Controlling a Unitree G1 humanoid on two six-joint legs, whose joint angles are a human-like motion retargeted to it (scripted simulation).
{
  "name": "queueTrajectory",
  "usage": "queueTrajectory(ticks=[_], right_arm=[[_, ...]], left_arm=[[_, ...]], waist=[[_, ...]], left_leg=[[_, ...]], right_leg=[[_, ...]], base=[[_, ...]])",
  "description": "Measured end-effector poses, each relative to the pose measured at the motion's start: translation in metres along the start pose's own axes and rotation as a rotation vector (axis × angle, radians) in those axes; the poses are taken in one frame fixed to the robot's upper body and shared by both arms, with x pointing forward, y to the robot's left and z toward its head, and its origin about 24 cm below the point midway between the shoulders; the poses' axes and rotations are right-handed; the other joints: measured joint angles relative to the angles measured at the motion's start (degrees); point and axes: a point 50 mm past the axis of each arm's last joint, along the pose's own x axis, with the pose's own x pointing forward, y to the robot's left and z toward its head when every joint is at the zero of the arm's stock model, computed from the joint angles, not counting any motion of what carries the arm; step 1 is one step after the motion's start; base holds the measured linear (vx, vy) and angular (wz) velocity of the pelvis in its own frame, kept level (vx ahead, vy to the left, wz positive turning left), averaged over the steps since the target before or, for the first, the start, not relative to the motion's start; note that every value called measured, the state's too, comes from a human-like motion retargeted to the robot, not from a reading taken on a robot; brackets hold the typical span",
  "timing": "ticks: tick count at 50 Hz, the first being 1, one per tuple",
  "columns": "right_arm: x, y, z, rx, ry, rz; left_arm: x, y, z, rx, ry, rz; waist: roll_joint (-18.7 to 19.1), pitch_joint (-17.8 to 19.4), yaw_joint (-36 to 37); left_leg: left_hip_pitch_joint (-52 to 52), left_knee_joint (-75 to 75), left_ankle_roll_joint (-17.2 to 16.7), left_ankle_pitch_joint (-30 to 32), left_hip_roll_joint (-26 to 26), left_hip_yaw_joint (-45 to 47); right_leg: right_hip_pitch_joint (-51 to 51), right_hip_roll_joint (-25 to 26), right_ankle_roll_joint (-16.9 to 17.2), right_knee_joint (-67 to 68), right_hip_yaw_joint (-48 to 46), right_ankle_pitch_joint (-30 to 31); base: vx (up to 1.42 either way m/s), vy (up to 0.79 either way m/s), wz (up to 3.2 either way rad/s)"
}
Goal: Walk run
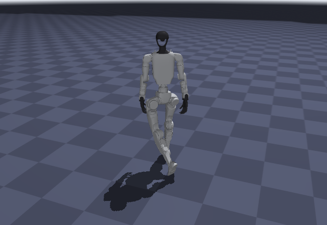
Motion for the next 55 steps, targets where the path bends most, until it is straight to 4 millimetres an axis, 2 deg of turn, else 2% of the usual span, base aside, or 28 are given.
queueTrajectory(ticks=[2, 3, 5, 10, 15, 17, 20, 23, 24, 27, 28, 30, 33, 34, 35, 37, 38, 41, 43, 44, 48, 50, 53, 55], right_arm=[[-0.002, -0.006, 0.015, 0.024, -0.041, -0.002], [-0.004, -0.009, 0.023, 0.034, -0.066, -0.007], [-0.008, -0.02, 0.042, 0.045, -0.123, -0.036], [-0.026, -0.049, 0.091, 0.005, -0.282, -0.174], [-0.048, -0.071, 0.13, -0.035, -0.418, -0.279], [-0.054, -0.076, 0.14, -0.042, -0.452, -0.301], [-0.058, -0.079, 0.147, -0.04, -0.481, -0.316], [-0.051, -0.073, 0.138, -0.018, -0.467, -0.303], [-0.047, -0.069, 0.132, -0.01, -0.452, -0.292], [-0.031, -0.05, 0.109, 0.003, -0.377, -0.224], [-0.026, -0.042, 0.101, 0.001, -0.346, -0.191], [-0.015, -0.025, 0.081, -0.015, -0.283, -0.141], [-0.004, -0.003, 0.053, -0.056, -0.187, -0.123], [-0.002, -0.001, 0.044, -0.064, -0.161, -0.131], [-0.001, 0.001, 0.035, -0.07, -0.139, -0.142], [0.001, 0.001, 0.023, -0.076, -0.101, -0.159], [0.002, 0.002, 0.018, -0.081, -0.082, -0.162], [0.003, 0.003, -0.002, -0.048, -0.022, -0.165], [0.004, 0.007, -0.018, 0.017, 0.007, -0.146], [0.004, 0.009, -0.024, 0.055, 0.017, -0.124], [0.005, 0.024, -0.039, 0.18, 0.043, 0.004], [0.005, 0.031, -0.04, 0.22, 0.047, 0.065], [0.006, 0.037, -0.034, 0.226, 0.044, 0.117], [0.006, 0.037, -0.026, 0.198, 0.027, 0.132]], left_arm=[[-0.008, -0.005, -0.035, 0.04, 0.125, 0.011], [-0.013, -0.007, -0.051, 0.062, 0.179, 0.01], [-0.023, -0.013, -0.079, 0.091, 0.274, 0.011], [-0.051, -0.034, -0.136, -0.062, 0.454, -0.011], [-0.071, -0.05, -0.165, -0.366, 0.555, -0.032], [-0.072, -0.054, -0.167, -0.474, 0.554, -0.011], [-0.068, -0.055, -0.162, -0.578, 0.52, 0.011], [-0.059, -0.051, -0.147, -0.574, 0.47, -0.004], [-0.054, -0.049, -0.141, -0.556, 0.449, -0.012], [-0.041, -0.039, -0.119, -0.486, 0.371, -0.016], [-0.037, -0.033, -0.112, -0.463, 0.345, -0.008], [-0.032, -0.023, -0.101, -0.437, 0.304, 0.01], [-0.024, -0.006, -0.079, -0.446, 0.26, 0.021], [-0.021, -0.001, -0.068, -0.435, 0.238, 0.013], [-0.017, 0.003, -0.056, -0.418, 0.214, 0.002], [-0.007, 0.013, -0.022, -0.348, 0.127, -0.014], [-0.003, 0.018, -0.002, -0.305, 0.072, -0.017], [0.003, 0.029, 0.056, -0.137, -0.11, -0.033], [0.001, 0.036, 0.093, -0.007, -0.235, -0.031], [-0.001, 0.04, 0.111, 0.055, -0.293, -0.024], [-0.016, 0.054, 0.17, 0.258, -0.474, 0.017], [-0.023, 0.058, 0.19, 0.324, -0.525, 0.036], [-0.027, 0.06, 0.201, 0.346, -0.553, 0.055], [-0.025, 0.059, 0.197, 0.318, -0.547, 0.055]], waist=[[-3.0, -0.2, 2.3], [-3.6, -0.1, 2.6], [-4.3, 0.4, 3.8], [-6.3, 1.8, 10.0], [-4.6, 3.5, 14.5], [-3.6, 3.9, 15.1], [-3.1, 3.9, 14.7], [-2.7, 3.1, 14.8], [-2.9, 2.8, 15.7], [-5.3, 1.4, 20.1], [-6.1, 0.9, 21.9], [-7.7, -0.7, 23.4], [-6.3, -2.4, 21.0], [-5.9, -2.1, 19.3], [-5.8, -1.6, 17.6], [-3.4, -1.8, 15.5], [-1.0, -2.1, 15.6], [2.7, -2.1, 13.4], [4.1, -1.9, 11.2], [4.3, -1.8, 10.2], [2.6, -1.2, 6.8], [1.6, -0.6, 5.1], [0.5, 0.4, 4.2], [-0.5, 1.1, 4.3]], left_leg=[[-4.3, 9.6, 3.3, 4.3, -1.2, 1.2], [-6.9, 13.7, 3.8, 2.1, -1.1, -0.1], [-12.1, 20.4, 4.2, -4.2, -0.5, -1.6], [-21.7, 17.3, 7.2, -15.4, -0.2, -0.3], [-25.7, -5.4, 8.2, -17.3, 2.4, 6.2], [-26.5, -14.9, 7.0, -17.6, 1.5, 7.6], [-28.0, -26.4, 4.7, -19.4, -3.2, 6.7], [-27.6, -31.2, 1.2, -18.3, -5.4, 7.8], [-27.1, -30.5, 3.1, -17.3, -5.5, 8.5], [-26.0, -27.6, 11.9, -14.8, -5.3, 11.4], [-25.7, -27.8, 13.6, -12.8, -5.6, 10.0], [-24.4, -27.3, 16.5, -15.1, -6.1, 10.3], [-23.4, -23.6, 15.4, -19.1, -2.6, 8.7], [-21.8, -23.3, 15.9, -20.3, -3.4, 7.6], [-20.0, -23.3, 16.6, -21.3, -5.0, 6.5], [-17.7, -24.0, 16.1, -22.6, -4.3, 3.8], [-17.7, -24.0, 15.5, -23.0, -1.7, 3.0], [-15.9, -23.6, 15.3, -24.7, -0.4, 0.0], [-13.9, -24.1, 15.3, -25.3, -0.7, -2.2], [-12.9, -24.3, 15.4, -25.6, -1.3, -3.1], [-8.5, -25.0, 15.9, -27.2, -5.2, -6.6], [-6.0, -25.2, 16.2, -28.3, -6.9, -8.9], [-1.8, -25.8, 16.1, -29.9, -8.2, -10.1], [1.2, -26.1, 15.9, -30.9, -9.0, -9.3]], right_leg=[[2.8, -0.7, -0.5, -0.7, 0.4, -1.3], [3.9, 0.4, -0.8, -0.9, 3.5, -2.2], [6.5, 0.9, -0.6, -1.8, 4.2, -3.1], [11.8, 3.1, -1.8, -3.7, 5.1, -4.3], [16.5, 8.3, -3.3, -4.3, 6.0, -6.7], [18.8, 10.5, -3.7, -4.6, 5.4, -8.0], [22.1, 12.0, -3.7, -5.2, 3.6, -9.7], [24.3, 13.3, -3.2, -4.5, 1.6, -10.3], [24.9, 13.4, -2.9, -3.9, 1.8, -9.7], [26.1, 11.6, -1.4, -1.4, 2.3, -5.0], [26.5, 10.6, -0.5, -0.3, 1.2, -1.9], [26.7, 8.4, 2.6, 2.9, -0.7, 7.0], [23.4, 9.5, 9.8, 12.8, 0.8, 22.3], [21.1, 9.6, 12.2, 19.9, 1.5, 23.8], [18.4, 9.2, 14.6, 28.6, 2.0, 23.8], [13.9, 10.9, 14.2, 35.2, 2.8, 23.3], [11.9, 13.8, 12.4, 34.4, 4.3, 21.6], [5.4, 13.0, 7.7, 36.3, 4.7, 11.3], [1.7, 11.1, 4.8, 34.4, 5.1, 4.7], [0.4, 9.7, 4.4, 31.6, 5.3, 2.8], [-2.7, 4.5, 6.6, 15.4, 7.7, 1.4], [-4.2, 3.3, 7.9, 7.8, 10.4, -0.1], [-6.8, 3.5, 9.6, -1.5, 12.8, -0.6], [-7.5, 4.1, 16.0, -6.9, 13.2, -0.9]], base=[[0.73, -0.39, -0.74], [0.61, -0.3, -0.38], [0.78, -0.33, -0.4], [0.67, -0.22, -1.01], [0.68, -0.18, -0.62], [0.6, -0.15, -0.16], [0.79, -0.15, 0.22], [0.92, -0.15, 0.2], [0.85, -0.16, -0.42], [0.81, -0.18, -1.09], [0.91, -0.17, -1.32], [1.08, -0.12, -1.03], [0.95, -0.06, -0.13], [0.75, -0.05, 0.98], [0.78, -0.04, 1.09], [0.74, -0.01, 0.67], [0.72, 0.03, 0.19], [0.73, 0.06, 0.67], [0.74, 0.03, 1.34], [0.72, -0.01, 1.35], [0.66, -0.09, 1.26], [0.71, -0.17, 1.27], [0.7, -0.2, 0.74], [0.78, -0.25, 0.2]])
